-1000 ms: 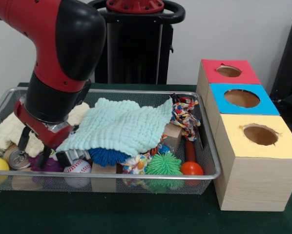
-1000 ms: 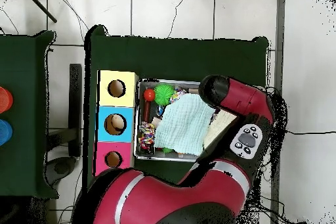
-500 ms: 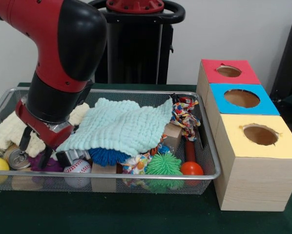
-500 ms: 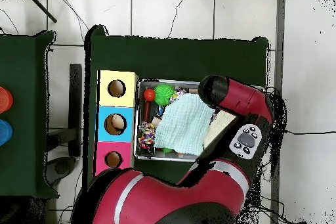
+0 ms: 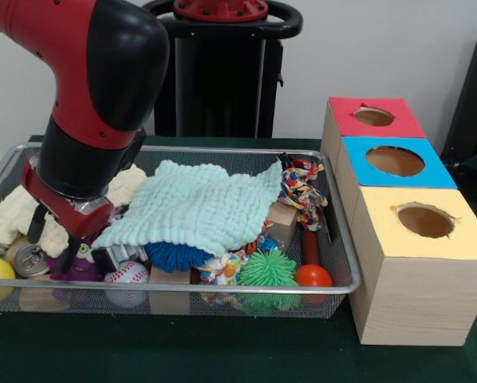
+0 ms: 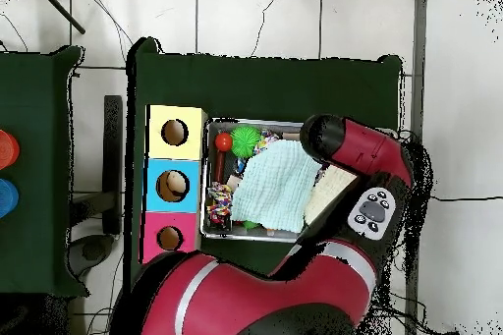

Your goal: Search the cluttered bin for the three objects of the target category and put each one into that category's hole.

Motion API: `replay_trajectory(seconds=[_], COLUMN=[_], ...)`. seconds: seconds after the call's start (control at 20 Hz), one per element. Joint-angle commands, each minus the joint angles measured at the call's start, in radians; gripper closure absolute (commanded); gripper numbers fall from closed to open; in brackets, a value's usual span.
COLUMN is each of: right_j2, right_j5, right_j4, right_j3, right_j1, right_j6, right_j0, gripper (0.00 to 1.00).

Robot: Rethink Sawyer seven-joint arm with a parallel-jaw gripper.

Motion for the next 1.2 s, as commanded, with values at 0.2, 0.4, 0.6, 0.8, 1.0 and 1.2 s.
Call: replay_trajectory(seconds=[0.2,0.4,0.6,0.8,1.0,1.2], right_j2=[0.123,0.122,0.126,0.133,0.134,0.136], right_j5=[0.020,0.024,0.020,0.020,0.022,0.023], right_j4=[0.025,0.021,0.015,0.010,0.008,0.008], right_j3=[0.096,0.093,0.093,0.088,0.091,0.096], right_j1=[-0.031,-0.033,-0.031,-0.029,-0.033,-0.037], right_j6=[0.159,0.154,0.150,0.138,0.137,0.136], right_j0=[-0.064,-0.078,-0.090,-0.102,-0.103,-0.102], gripper=[0.00,0.00,0.00,0.00,0.00,0.00])
